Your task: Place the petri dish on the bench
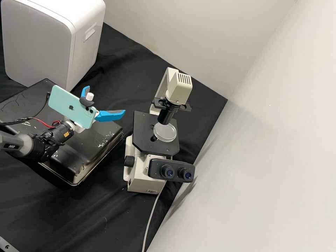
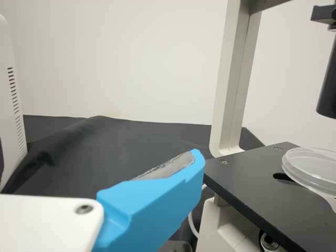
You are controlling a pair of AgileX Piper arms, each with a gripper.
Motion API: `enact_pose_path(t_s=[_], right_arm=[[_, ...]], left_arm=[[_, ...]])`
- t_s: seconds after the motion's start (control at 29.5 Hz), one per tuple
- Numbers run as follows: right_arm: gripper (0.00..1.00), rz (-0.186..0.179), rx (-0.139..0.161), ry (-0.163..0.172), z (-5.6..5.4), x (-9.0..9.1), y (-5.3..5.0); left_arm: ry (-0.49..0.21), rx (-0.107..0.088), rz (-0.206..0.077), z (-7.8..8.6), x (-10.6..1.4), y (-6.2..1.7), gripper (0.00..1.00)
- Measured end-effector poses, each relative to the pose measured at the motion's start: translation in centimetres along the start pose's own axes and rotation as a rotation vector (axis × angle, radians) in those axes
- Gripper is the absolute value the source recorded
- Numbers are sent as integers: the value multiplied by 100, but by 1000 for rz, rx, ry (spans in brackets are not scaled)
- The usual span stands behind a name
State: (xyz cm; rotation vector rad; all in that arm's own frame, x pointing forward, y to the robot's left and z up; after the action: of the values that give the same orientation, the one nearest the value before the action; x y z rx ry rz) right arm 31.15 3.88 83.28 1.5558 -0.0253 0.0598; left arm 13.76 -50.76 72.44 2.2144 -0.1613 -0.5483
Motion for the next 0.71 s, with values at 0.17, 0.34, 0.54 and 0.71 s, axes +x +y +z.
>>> enact_pose_path(t_s=[0.17,0.34,0.54,0.71], right_arm=[[100,0,0,0,0,0,0],[100,0,0,0,0,0,0],[100,0,0,0,0,0,0],[100,0,0,0,0,0,0]], left_arm=[[-36,28,-4,91,-40,-3,100],[-46,32,-12,134,-64,-12,100],[-33,51,-5,151,-106,14,100],[-38,64,7,165,-124,34,100]])
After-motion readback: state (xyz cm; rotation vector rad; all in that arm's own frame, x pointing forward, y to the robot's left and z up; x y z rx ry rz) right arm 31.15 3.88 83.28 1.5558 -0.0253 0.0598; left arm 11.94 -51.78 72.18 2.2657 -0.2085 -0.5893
